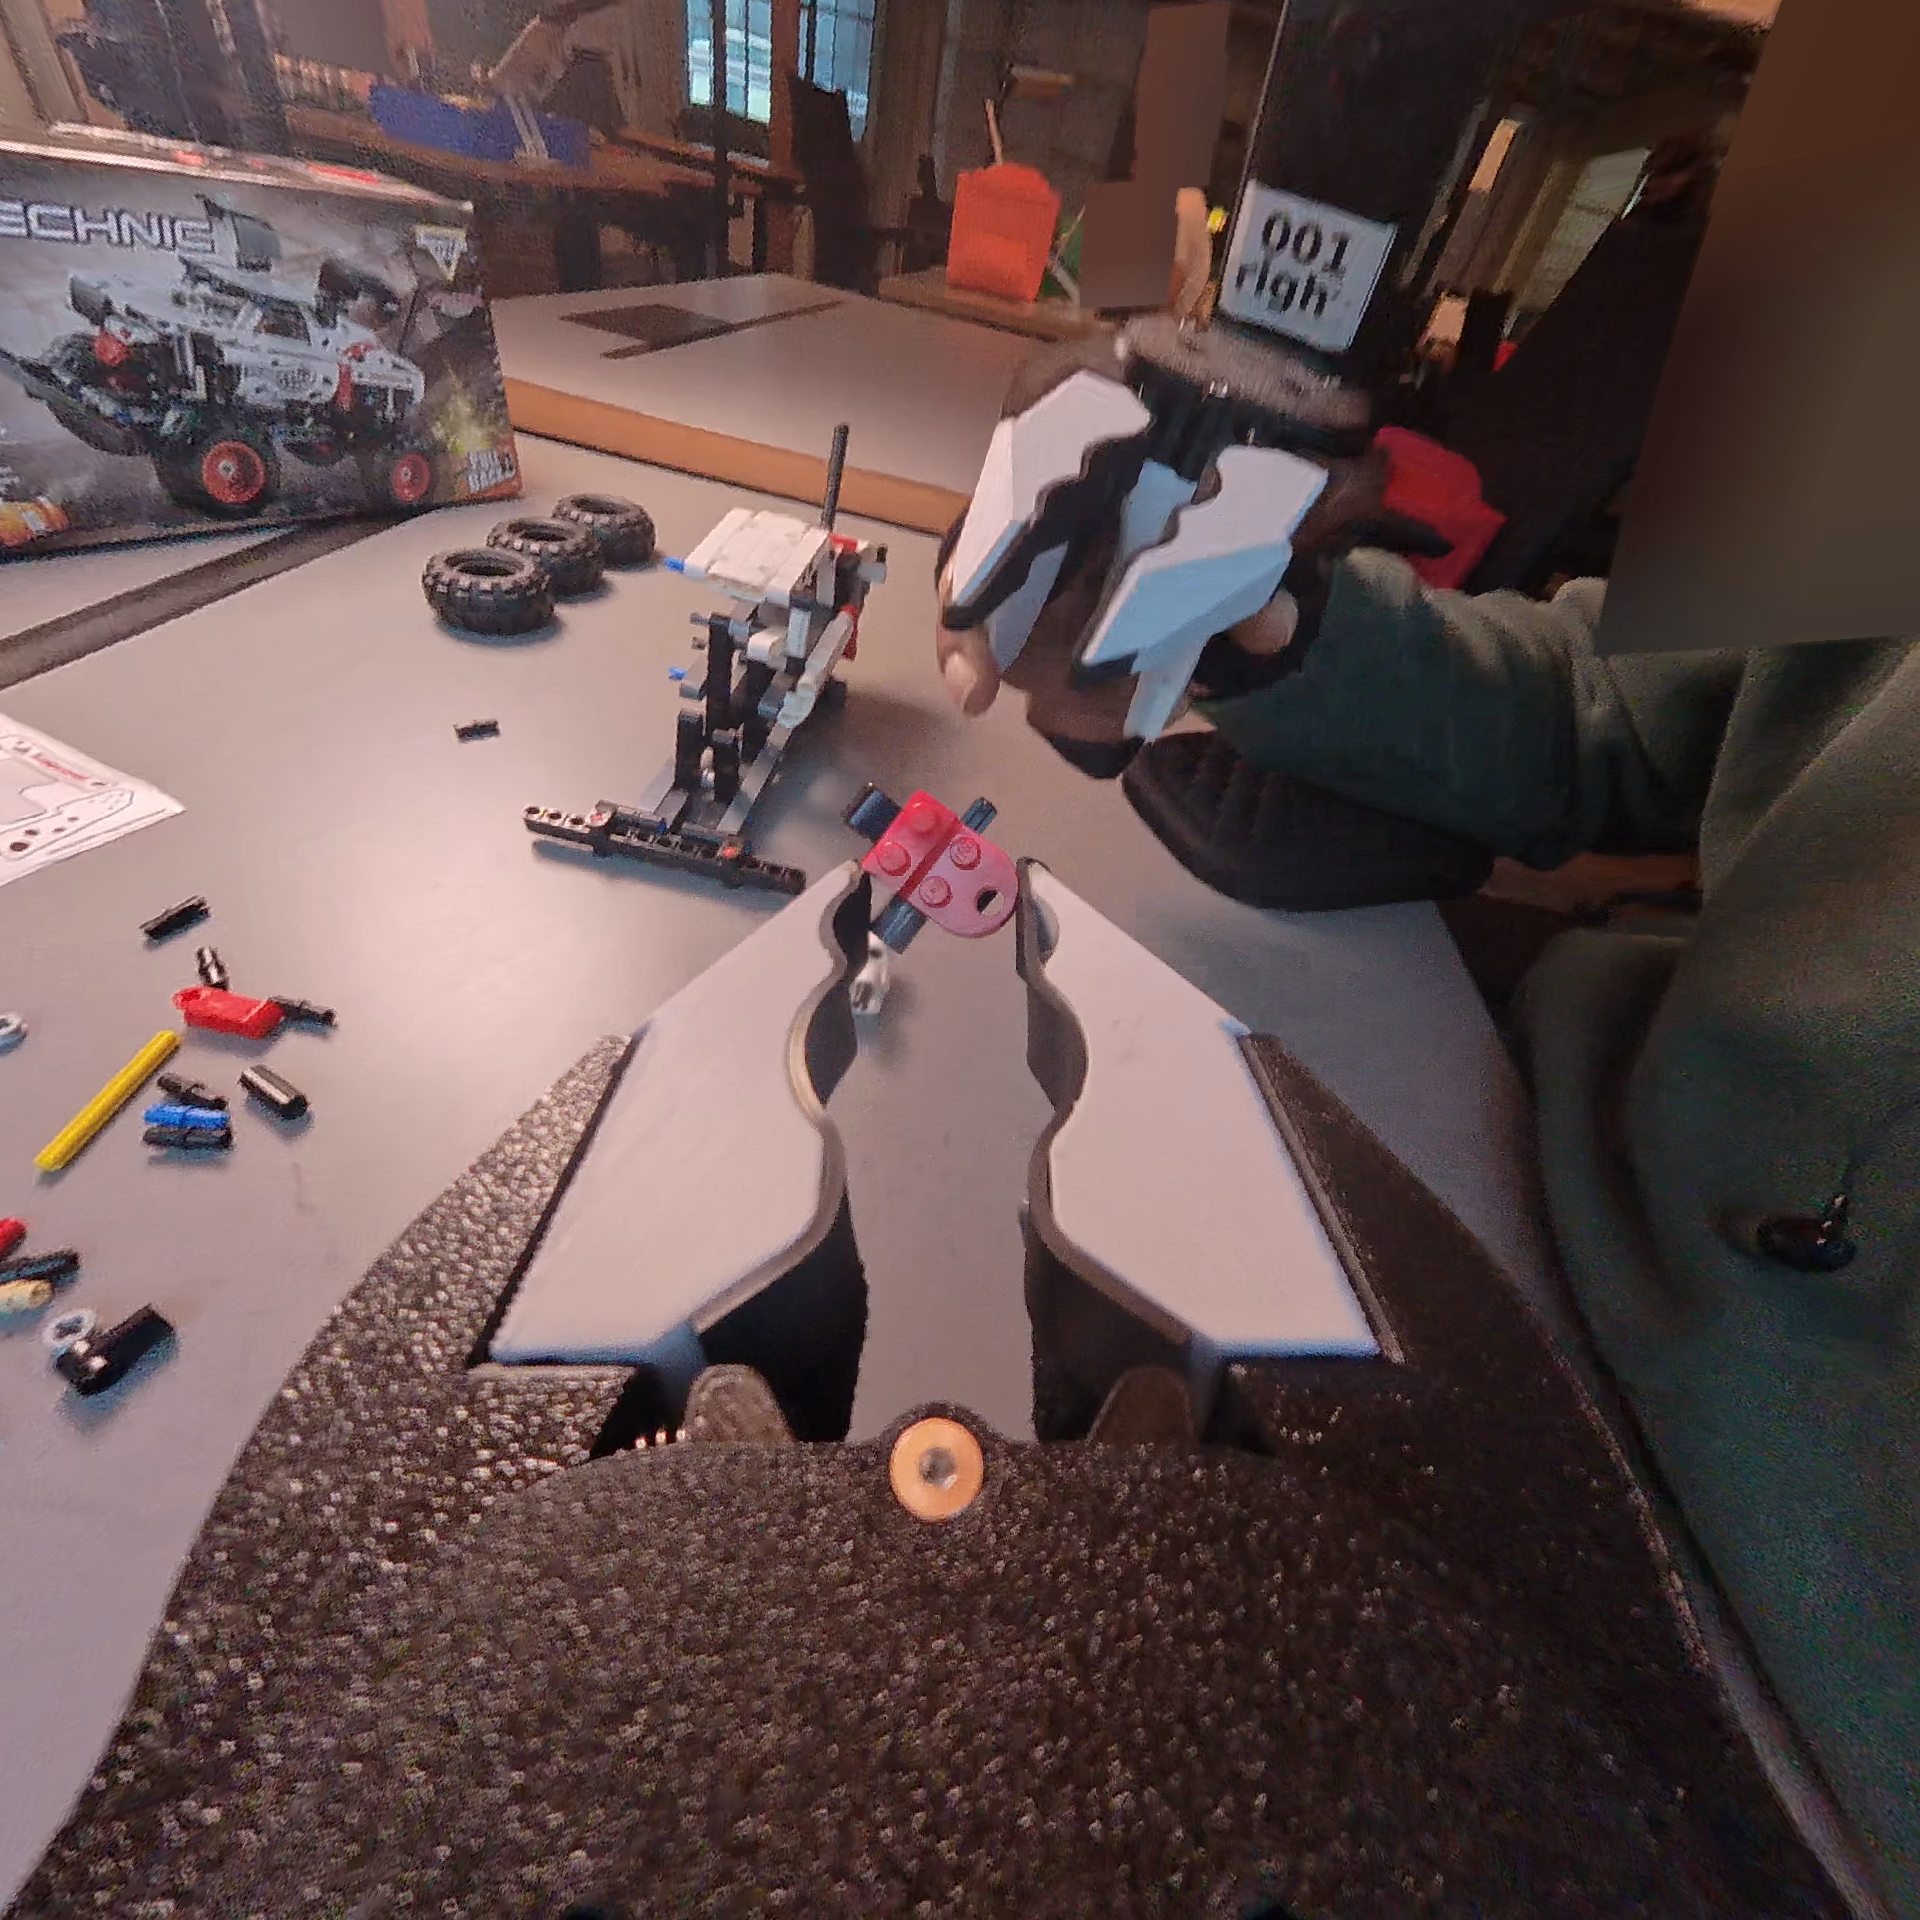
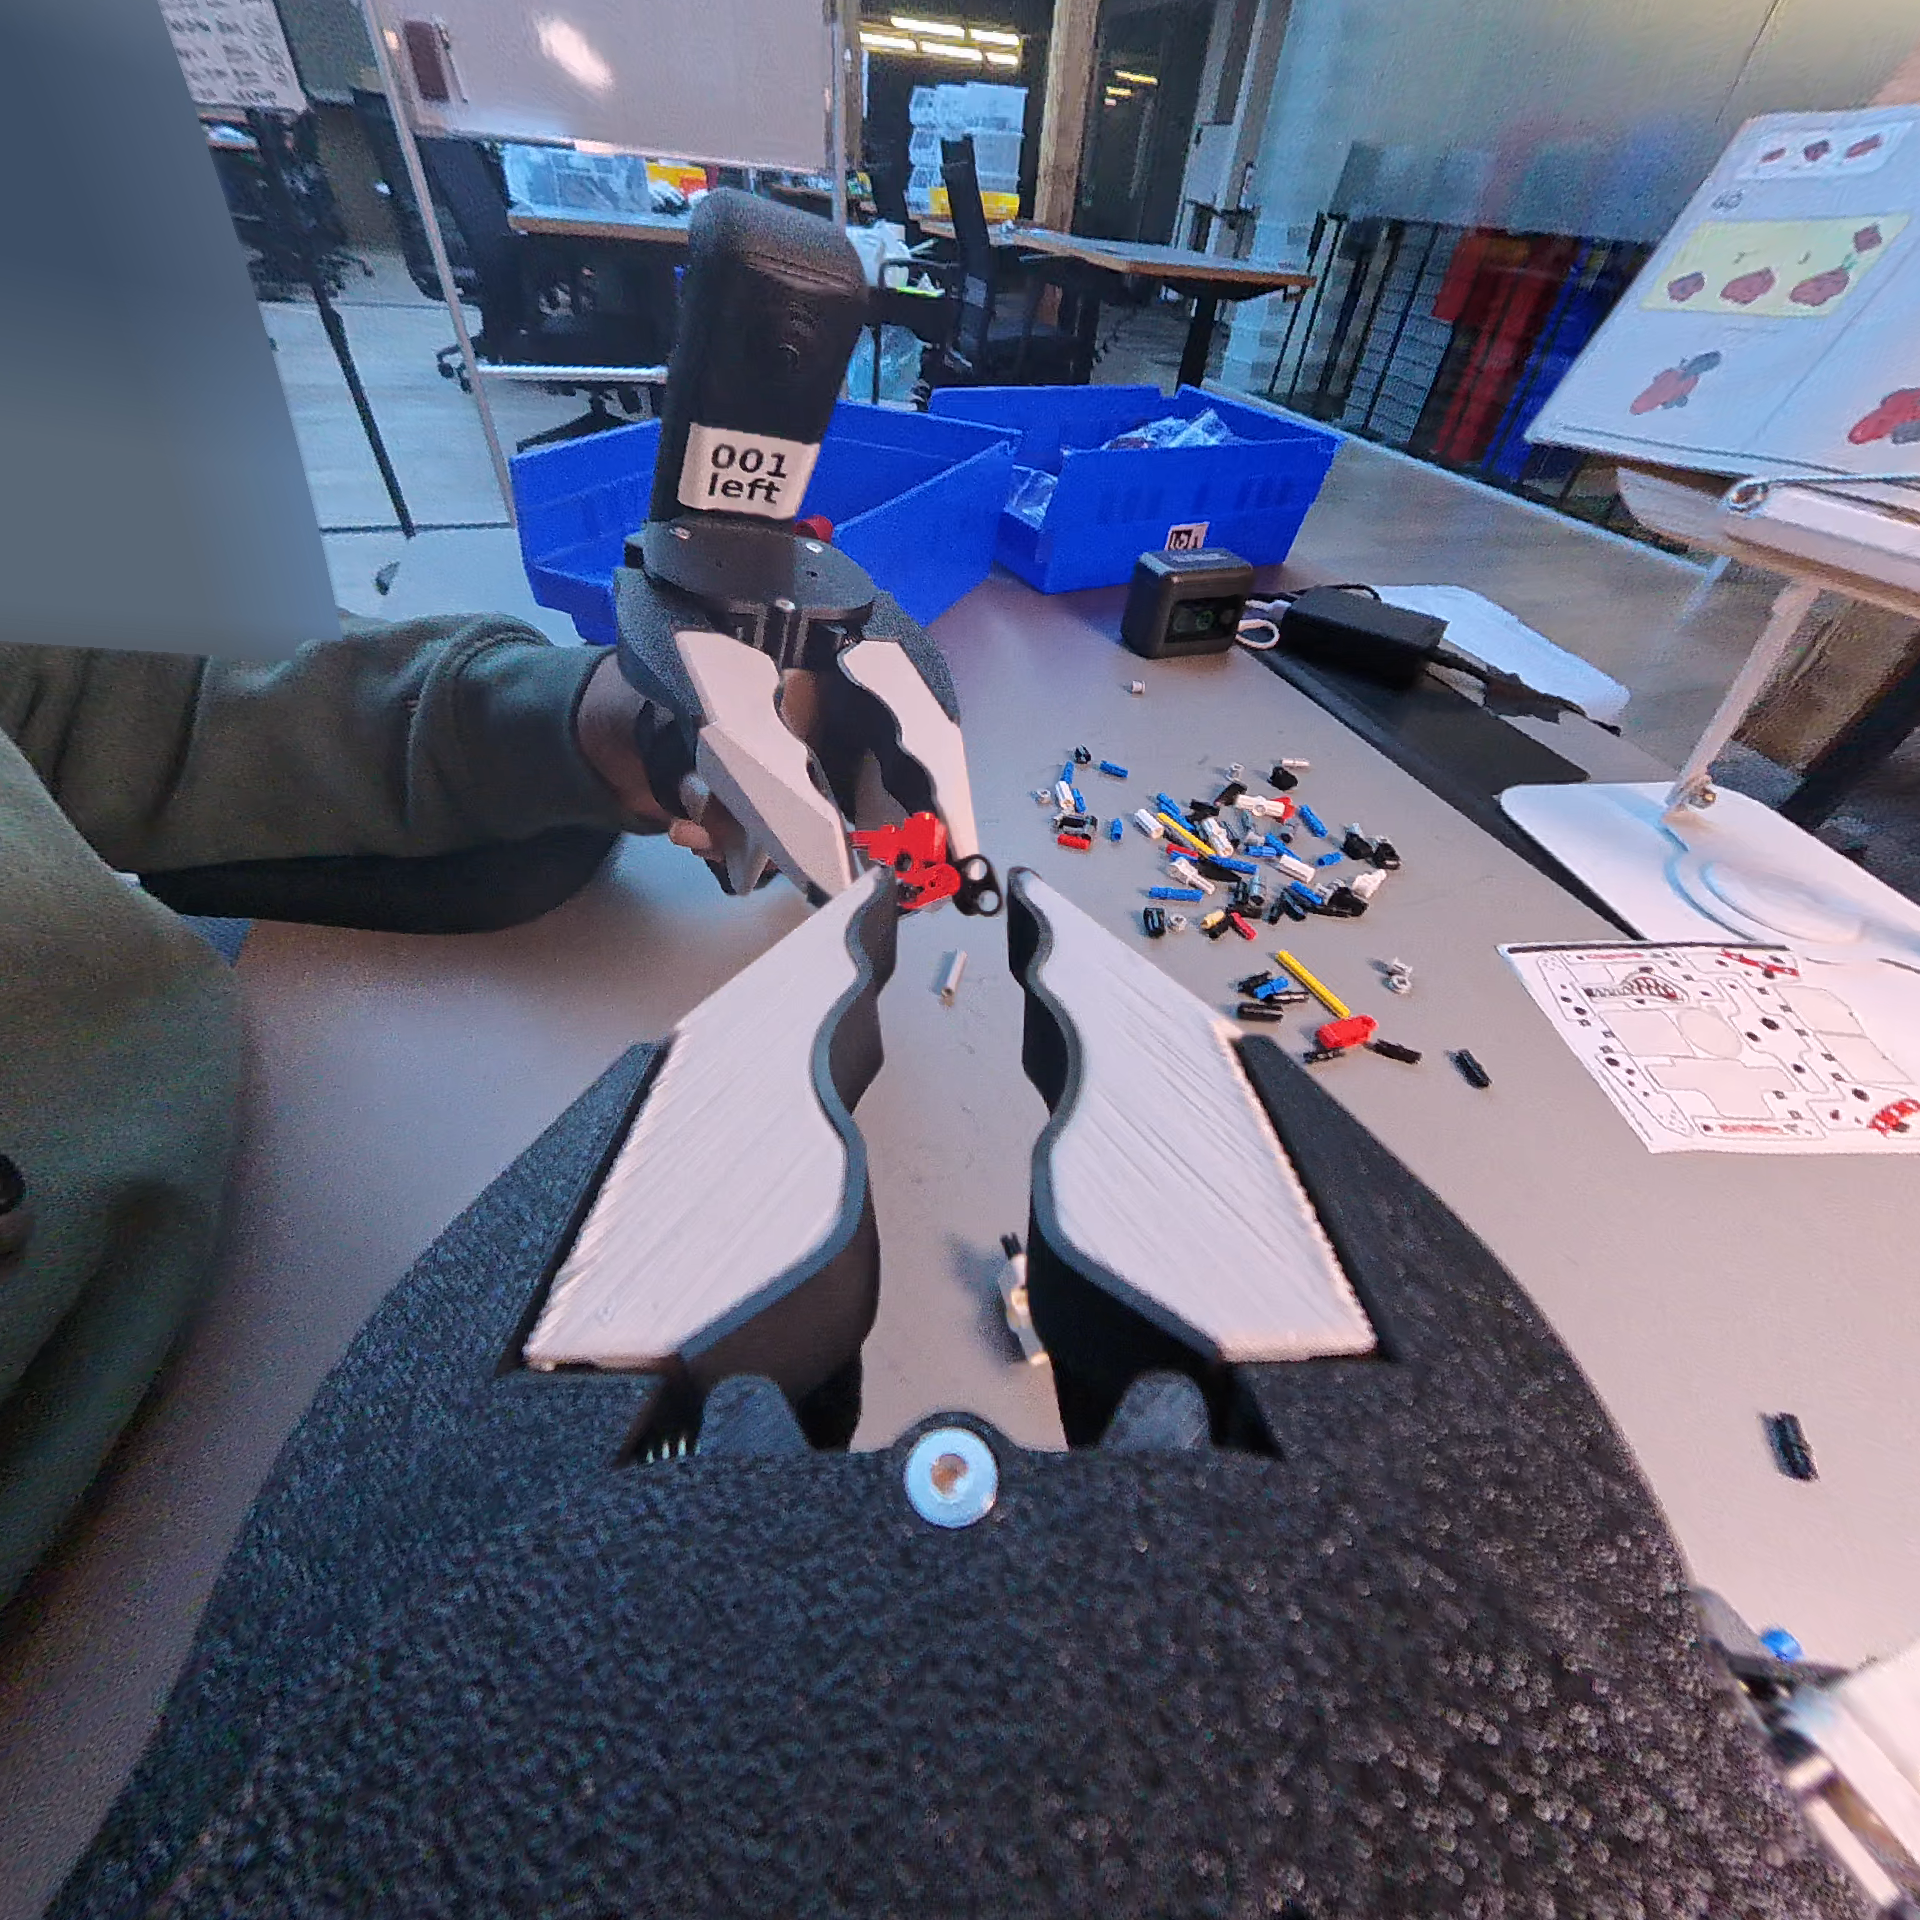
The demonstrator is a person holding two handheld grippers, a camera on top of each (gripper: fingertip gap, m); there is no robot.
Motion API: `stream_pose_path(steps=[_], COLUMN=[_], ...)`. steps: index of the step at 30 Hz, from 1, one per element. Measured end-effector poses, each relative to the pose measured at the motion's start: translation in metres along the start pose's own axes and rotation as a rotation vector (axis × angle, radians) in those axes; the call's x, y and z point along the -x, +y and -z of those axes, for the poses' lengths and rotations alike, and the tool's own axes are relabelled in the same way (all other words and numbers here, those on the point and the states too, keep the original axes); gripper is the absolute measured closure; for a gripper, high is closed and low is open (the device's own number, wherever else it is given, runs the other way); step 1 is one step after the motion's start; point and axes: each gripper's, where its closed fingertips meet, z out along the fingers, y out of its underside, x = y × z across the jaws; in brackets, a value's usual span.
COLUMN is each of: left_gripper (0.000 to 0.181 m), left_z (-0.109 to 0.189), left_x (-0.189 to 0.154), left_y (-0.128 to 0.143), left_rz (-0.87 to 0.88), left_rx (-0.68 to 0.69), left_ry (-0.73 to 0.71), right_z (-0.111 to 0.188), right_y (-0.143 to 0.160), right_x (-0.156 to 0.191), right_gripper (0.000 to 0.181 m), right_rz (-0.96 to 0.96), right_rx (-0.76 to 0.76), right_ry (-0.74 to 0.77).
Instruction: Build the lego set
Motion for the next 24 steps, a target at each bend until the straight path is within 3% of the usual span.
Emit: stream_pose_path(steps=[2,6,14,18,24], left_gripper=[0.154,0.154,0.153,0.153,0.153], left_z=[0.000,-0.005,0.002,0.011,0.007], left_x=[0.003,-0.005,-0.014,-0.016,-0.025], left_y=[0.010,0.008,-0.014,-0.029,-0.032], left_rz=[-0.020,-0.023,-0.061,-0.003,-0.004], left_rx=[0.049,0.020,-0.117,-0.219,-0.257], left_ry=[-0.012,0.033,0.049,0.093,0.136], right_z=[0.003,-0.005,-0.017,-0.019,-0.022], right_y=[0.008,0.020,0.009,0.001,-0.014], right_x=[-0.004,0.003,0.013,0.018,0.027], right_gripper=[0.161,0.159,0.153,0.152,0.156], right_rz=[-0.030,-0.174,-0.627,-0.732,-0.892], right_rx=[0.033,0.036,-0.101,-0.155,-0.246], right_ry=[-0.016,-0.102,-0.273,-0.352,-0.489])
